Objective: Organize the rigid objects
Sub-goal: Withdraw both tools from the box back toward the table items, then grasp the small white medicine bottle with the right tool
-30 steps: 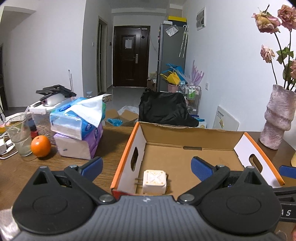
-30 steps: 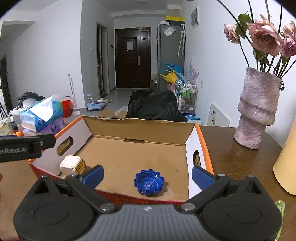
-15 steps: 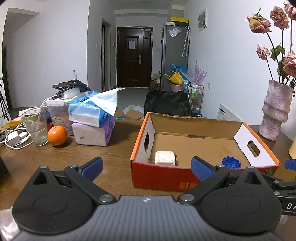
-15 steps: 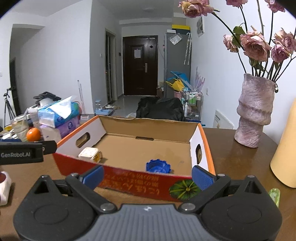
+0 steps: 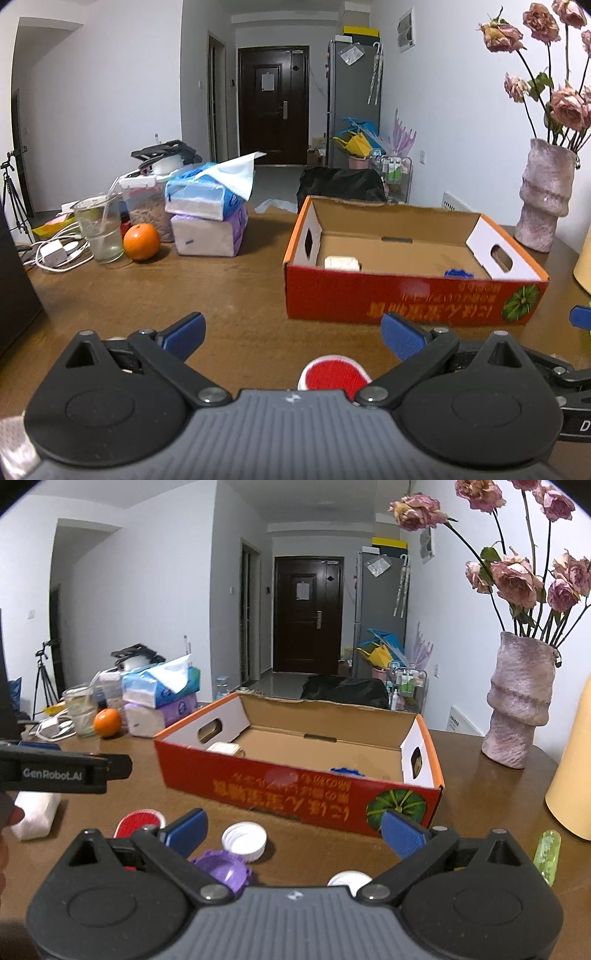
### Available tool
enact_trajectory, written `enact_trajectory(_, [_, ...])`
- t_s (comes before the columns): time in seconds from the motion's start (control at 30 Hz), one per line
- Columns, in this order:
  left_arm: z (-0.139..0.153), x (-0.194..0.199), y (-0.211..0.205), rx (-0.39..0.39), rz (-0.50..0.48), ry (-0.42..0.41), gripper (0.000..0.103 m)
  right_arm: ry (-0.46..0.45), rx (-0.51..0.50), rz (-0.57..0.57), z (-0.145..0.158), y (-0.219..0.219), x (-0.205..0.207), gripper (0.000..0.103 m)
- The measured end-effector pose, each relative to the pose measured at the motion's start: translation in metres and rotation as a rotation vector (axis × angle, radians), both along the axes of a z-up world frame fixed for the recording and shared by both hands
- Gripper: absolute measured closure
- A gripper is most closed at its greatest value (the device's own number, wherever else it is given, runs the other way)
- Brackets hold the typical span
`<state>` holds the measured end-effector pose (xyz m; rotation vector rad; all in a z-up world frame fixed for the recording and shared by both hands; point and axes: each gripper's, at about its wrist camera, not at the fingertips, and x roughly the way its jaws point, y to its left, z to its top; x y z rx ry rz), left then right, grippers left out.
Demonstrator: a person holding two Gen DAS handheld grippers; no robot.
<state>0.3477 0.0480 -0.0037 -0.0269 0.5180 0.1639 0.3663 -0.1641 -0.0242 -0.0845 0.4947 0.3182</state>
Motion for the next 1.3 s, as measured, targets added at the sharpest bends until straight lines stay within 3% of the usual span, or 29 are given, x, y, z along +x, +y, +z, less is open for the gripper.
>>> enact_trajectory(0.53, [-0.025, -0.057, -0.005, 0.027, 0.019, 0.066, 0.000, 0.051, -0.072, 0.113, -0.026, 0.011, -0.061, 0.004])
enact_trajectory(0.83, [-0.036, -0.080, 0.003, -0.003, 0.026, 0.108, 0.000, 0.107, -0.108, 0.184, -0.040, 0.016, -0.077, 0.009])
enact_trajectory(1.03, [-0.040, -0.084, 0.002, -0.009, 0.019, 0.131, 0.000, 0.136, -0.129, 0.203, -0.048, 0.023, -0.077, 0.019])
enact_trajectory(1.1, [-0.041, -0.084, 0.002, -0.010, 0.016, 0.132, 0.000, 0.145, -0.131, 0.201, -0.051, 0.024, -0.076, 0.028])
enact_trajectory(1.3, [-0.040, -0.085, 0.005, -0.031, 0.012, 0.131, 0.000, 0.155, -0.110, 0.218, -0.056, 0.026, -0.075, 0.041])
